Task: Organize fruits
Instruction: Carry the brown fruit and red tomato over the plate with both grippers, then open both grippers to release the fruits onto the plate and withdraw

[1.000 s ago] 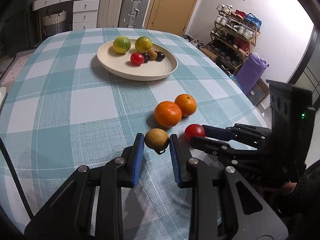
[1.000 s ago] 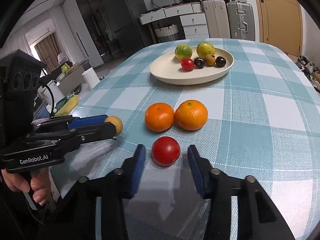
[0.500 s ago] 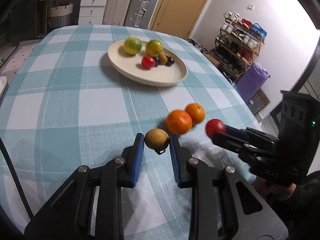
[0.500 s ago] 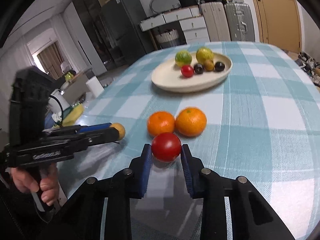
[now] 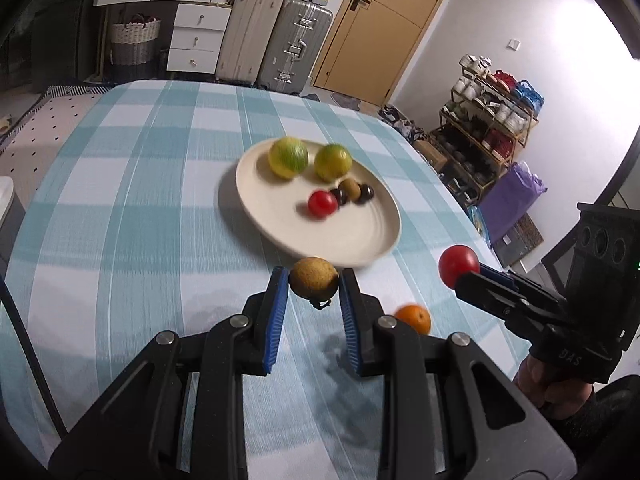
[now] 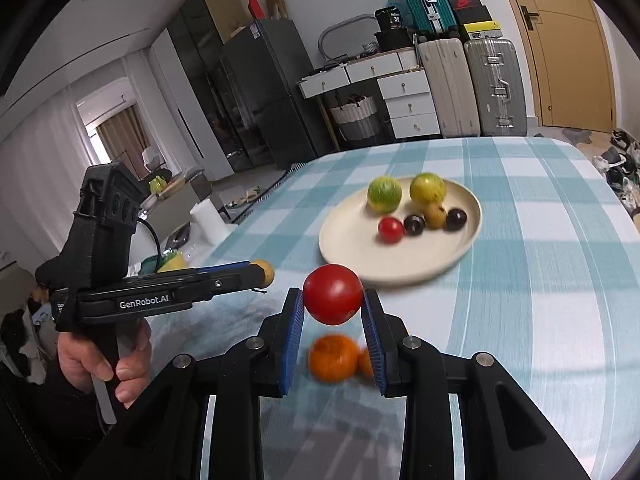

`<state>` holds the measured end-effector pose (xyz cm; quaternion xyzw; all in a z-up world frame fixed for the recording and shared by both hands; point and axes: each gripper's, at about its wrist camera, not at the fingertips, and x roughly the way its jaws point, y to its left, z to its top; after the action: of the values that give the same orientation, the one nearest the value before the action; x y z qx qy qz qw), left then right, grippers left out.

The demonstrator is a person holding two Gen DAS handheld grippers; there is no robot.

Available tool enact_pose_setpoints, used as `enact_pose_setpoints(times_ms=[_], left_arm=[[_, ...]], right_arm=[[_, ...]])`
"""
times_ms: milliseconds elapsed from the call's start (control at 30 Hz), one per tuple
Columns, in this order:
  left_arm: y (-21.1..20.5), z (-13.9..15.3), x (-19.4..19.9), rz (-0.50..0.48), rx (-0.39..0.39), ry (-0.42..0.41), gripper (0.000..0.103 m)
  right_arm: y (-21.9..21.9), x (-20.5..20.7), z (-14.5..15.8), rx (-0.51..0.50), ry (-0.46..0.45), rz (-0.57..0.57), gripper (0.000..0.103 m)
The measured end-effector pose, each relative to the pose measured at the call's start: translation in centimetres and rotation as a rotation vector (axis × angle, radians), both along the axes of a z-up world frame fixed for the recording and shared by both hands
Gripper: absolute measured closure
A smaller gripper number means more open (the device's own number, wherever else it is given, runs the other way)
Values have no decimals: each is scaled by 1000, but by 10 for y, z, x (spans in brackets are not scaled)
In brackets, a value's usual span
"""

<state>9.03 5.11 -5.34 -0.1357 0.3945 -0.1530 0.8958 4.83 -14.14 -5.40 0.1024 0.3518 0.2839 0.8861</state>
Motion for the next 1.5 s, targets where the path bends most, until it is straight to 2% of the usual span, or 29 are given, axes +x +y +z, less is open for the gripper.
enact_pose_setpoints(times_ms=[467,633,867,1167,1300,1500], left_arm=[[-3,2,86,17,-17,11,80],[-5,-5,116,19,-8,20,80],[-5,-16,142,13,-36,3,80],[-6,-31,150,0,-58,27,80],[-11,-35,152,-3,-39,31,80],[-12,-35,150,-10,-52,24,80]], right_arm=[[13,85,8,13,-9,22,73],[20,127,-4,-15,37,24,73],[24,169,-17,-13,84,15,73],[29,178,-28,-18,90,5,73],[29,180,-30,-21,95,-7,73],[31,186,-39,-33,134,-9,72]])
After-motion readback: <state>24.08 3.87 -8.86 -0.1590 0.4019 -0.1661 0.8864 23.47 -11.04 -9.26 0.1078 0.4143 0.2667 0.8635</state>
